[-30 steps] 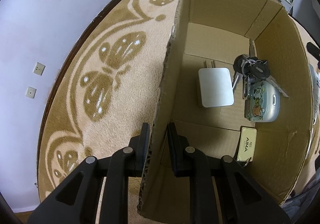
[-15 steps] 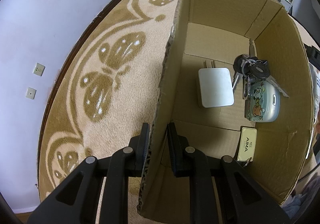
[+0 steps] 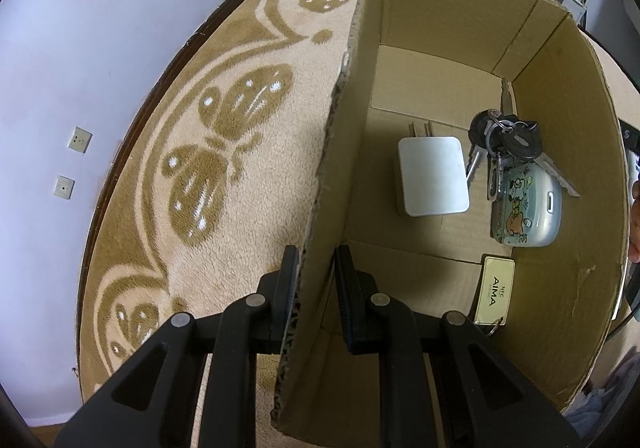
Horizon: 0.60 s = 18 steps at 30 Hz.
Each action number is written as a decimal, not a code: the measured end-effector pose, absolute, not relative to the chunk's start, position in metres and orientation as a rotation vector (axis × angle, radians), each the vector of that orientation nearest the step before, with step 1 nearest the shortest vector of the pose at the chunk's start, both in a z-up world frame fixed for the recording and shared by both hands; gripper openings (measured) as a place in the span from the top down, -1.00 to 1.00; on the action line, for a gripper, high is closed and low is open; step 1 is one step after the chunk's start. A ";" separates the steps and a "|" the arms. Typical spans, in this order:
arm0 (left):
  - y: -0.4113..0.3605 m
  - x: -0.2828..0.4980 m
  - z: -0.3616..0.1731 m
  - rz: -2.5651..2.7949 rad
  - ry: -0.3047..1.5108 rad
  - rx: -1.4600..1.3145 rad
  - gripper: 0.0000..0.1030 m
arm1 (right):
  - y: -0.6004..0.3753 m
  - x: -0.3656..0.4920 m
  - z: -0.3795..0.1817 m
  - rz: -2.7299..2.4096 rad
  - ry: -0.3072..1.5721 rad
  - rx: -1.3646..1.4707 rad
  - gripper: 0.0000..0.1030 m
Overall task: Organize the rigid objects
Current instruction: 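Lift the yellow oval case into the box and open the right gripper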
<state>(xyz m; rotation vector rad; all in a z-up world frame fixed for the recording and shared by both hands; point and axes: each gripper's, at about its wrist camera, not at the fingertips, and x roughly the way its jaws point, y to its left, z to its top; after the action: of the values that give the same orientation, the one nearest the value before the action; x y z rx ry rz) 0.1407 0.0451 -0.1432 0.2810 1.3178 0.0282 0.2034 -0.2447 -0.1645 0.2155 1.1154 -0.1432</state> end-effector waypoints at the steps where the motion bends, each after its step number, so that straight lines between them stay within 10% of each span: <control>1: 0.045 0.141 -0.143 0.028 1.317 0.282 0.67 | -0.244 0.202 -0.164 -0.144 1.117 0.214 -0.43; 4: 0.045 0.141 -0.143 0.028 1.318 0.282 0.67 | -0.247 0.198 -0.161 -0.162 1.115 0.224 -0.15; 18: 0.046 0.142 -0.143 0.026 1.318 0.269 0.67 | -0.222 0.162 -0.119 -0.095 1.066 0.270 -0.14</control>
<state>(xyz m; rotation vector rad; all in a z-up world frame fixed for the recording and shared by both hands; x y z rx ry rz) 0.1420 0.0463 -0.1426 0.2687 1.3185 0.0265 0.1618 -0.2220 -0.1189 0.2698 1.0661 -0.0952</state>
